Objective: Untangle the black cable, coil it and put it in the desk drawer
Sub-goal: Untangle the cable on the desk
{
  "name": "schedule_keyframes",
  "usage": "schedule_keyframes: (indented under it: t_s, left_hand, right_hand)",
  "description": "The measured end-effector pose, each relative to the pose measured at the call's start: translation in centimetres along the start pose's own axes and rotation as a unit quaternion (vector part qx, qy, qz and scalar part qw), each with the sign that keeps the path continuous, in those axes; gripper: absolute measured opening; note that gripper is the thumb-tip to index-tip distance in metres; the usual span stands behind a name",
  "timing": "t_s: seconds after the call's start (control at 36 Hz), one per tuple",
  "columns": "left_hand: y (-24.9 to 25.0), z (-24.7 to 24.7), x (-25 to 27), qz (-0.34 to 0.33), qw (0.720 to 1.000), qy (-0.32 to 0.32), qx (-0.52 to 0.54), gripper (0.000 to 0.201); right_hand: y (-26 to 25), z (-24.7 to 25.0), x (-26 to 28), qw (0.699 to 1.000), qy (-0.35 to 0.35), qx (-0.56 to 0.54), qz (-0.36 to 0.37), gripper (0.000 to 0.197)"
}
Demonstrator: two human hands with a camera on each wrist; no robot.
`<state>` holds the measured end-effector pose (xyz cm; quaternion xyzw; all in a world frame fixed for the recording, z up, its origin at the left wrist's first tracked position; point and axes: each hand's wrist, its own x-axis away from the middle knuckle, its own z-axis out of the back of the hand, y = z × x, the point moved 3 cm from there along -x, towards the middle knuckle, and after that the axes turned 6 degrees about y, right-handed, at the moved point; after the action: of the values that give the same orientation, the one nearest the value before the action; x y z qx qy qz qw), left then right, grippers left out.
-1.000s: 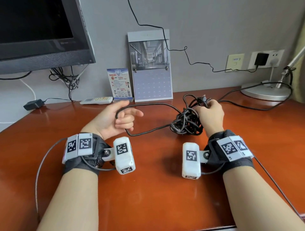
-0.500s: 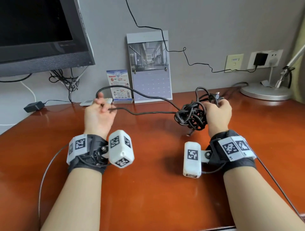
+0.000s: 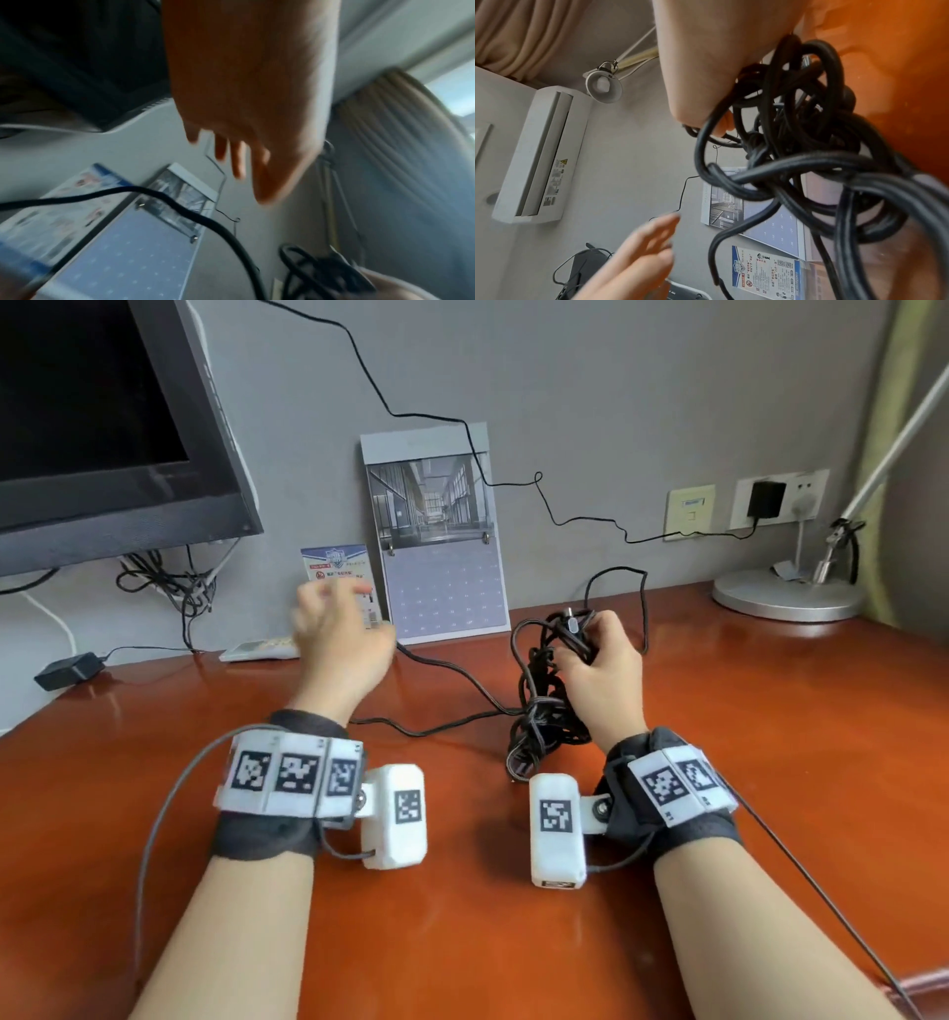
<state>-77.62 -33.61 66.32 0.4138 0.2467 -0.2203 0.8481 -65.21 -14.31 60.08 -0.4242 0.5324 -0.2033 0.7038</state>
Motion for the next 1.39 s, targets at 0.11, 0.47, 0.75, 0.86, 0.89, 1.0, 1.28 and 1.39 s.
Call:
schedule_keyframes:
  t_s: [0.11, 0.47, 0.75, 0.86, 0.89, 1.0, 1.28, 1.39]
  left_hand:
    - [4.7, -2.9, 2.1, -0.242, 0.927, -0.267, -0.1, 0.045]
    - [5.2, -7.0, 3.0, -0.255, 0.867, -0.373, -0.209, 0.012]
    - [4.7, -4.6, -0.1, -0.288, 0.923, -0.2, -0.159, 0.028]
    - [3.0, -2.6, -2.6, -0.249, 0.945, -0.122, -0.174, 0.023]
    - [2.4, -2.0, -3.2, -0.234, 0.948, -0.104, -0.187, 0.023]
    - [-0.6, 0.8, -5.0, -0.124, 0.954, -0.051, -0.268, 0.025]
    - [-11.2, 2.8, -7.9, 0.1, 0.872, -0.222, -0.425, 0.031]
    - [-8.5, 2.0, -6.7, 0.071, 0.906, -0.214, -0.359, 0.025]
  right_hand:
    - [0.2, 0.1, -0.1, 1.0, 0.01, 0.01, -0.006, 0.017]
    - [0.6, 0.2, -0.3, 0.999, 0.033, 0.016, -0.034, 0.014]
    - [0.3, -0.2, -0.1, 0.999, 0.033, 0.025, -0.025, 0.014]
    - [0.4, -0.2, 0.1, 0.998, 0.039, 0.022, -0.035, 0.013]
    - [0.4, -0.2, 0.1, 0.998, 0.039, 0.026, -0.035, 0.013]
    - [1.0, 0.1, -0.1, 0.996, 0.07, 0.033, -0.053, 0.011]
    - [1.9, -0.1, -0.1, 0.991, 0.091, 0.013, -0.101, 0.017]
    - [1.7, -0.2, 0.0, 0.991, 0.087, 0.008, -0.102, 0.013]
